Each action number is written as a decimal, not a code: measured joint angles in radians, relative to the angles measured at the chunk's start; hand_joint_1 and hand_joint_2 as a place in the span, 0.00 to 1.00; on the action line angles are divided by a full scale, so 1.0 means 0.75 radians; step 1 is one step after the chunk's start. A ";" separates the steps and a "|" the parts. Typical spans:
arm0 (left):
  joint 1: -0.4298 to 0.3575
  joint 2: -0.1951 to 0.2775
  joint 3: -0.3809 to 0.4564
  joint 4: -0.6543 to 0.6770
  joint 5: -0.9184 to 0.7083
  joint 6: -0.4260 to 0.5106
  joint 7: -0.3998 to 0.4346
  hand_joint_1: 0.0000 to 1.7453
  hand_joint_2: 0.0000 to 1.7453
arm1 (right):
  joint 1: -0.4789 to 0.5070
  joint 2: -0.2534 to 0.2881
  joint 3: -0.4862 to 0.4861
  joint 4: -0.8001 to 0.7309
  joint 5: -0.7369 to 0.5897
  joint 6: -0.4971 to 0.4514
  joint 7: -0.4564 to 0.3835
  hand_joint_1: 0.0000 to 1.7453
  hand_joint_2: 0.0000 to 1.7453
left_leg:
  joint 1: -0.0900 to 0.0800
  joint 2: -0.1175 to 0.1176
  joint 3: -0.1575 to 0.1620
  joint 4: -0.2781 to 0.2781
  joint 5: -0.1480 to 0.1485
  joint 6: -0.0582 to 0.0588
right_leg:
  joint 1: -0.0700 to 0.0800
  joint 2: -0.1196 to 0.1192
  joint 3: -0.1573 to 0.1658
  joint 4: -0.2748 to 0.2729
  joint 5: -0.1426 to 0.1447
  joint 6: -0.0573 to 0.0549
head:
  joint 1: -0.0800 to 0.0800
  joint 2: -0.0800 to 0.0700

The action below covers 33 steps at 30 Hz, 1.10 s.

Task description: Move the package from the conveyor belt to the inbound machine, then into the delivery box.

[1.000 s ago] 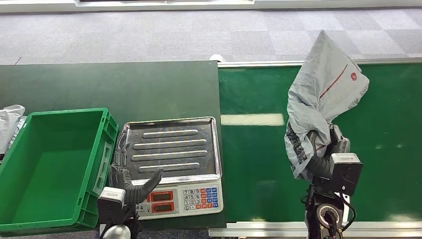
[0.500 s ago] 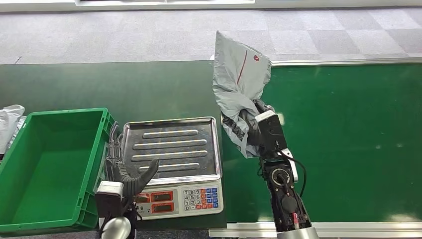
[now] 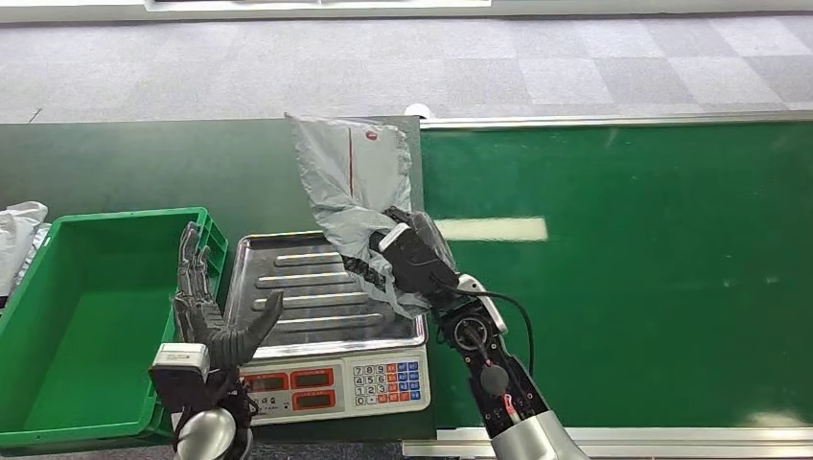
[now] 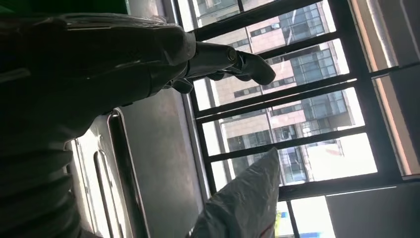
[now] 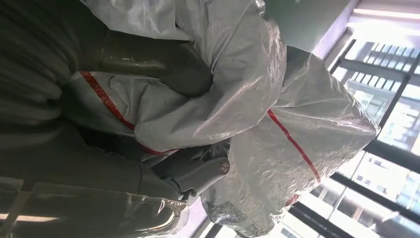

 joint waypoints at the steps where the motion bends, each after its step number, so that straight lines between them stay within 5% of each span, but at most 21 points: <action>1: -0.001 0.000 0.013 -0.009 0.025 -0.018 -0.002 0.00 1.00 | -0.001 0.008 0.025 0.009 0.011 0.010 -0.001 1.00 1.00 | 0.000 0.000 0.000 0.000 0.000 0.000 | 0.000 0.000 0.000 0.000 0.000 0.000 | 0.000 0.000; 5: -0.002 -0.001 0.060 -0.039 0.061 -0.058 -0.007 0.00 1.00 | -0.002 0.026 0.110 0.037 0.030 0.034 -0.005 1.00 1.00 | 0.000 0.000 0.000 0.000 0.000 0.000 | 0.000 0.000 0.000 0.000 0.000 0.000 | 0.000 0.000; 9: -0.001 -0.002 0.087 -0.051 0.066 -0.072 -0.013 0.00 1.00 | -0.004 0.029 0.160 0.059 0.031 0.040 -0.014 0.00 1.00 | 0.000 0.000 -0.001 0.000 0.000 0.000 | 0.000 0.000 0.000 0.000 0.000 0.000 | 0.001 0.000; 22: 0.003 -0.019 0.124 -0.065 0.048 -0.053 -0.024 0.00 1.00 | -0.023 0.036 0.182 0.095 0.022 -0.044 0.001 0.00 1.00 | 0.000 0.000 0.000 0.000 0.000 0.000 | 0.000 0.000 -0.001 0.000 0.000 0.000 | 0.000 0.000; 29: -0.003 -0.023 0.134 -0.071 0.007 -0.085 -0.034 0.00 1.00 | -0.005 0.032 0.143 0.071 -0.034 -0.090 -0.123 0.00 1.00 | 0.000 0.000 0.000 0.000 0.000 0.000 | 0.000 0.000 -0.001 0.000 0.000 0.000 | 0.001 0.000; 33: -0.004 -0.022 0.125 -0.071 -0.057 -0.093 -0.037 0.00 1.00 | 0.050 0.022 0.092 -0.050 -0.068 -0.220 -0.220 0.00 1.00 | 0.000 0.000 0.000 0.000 0.000 0.000 | -0.001 0.000 -0.001 0.000 0.000 0.000 | 0.001 0.000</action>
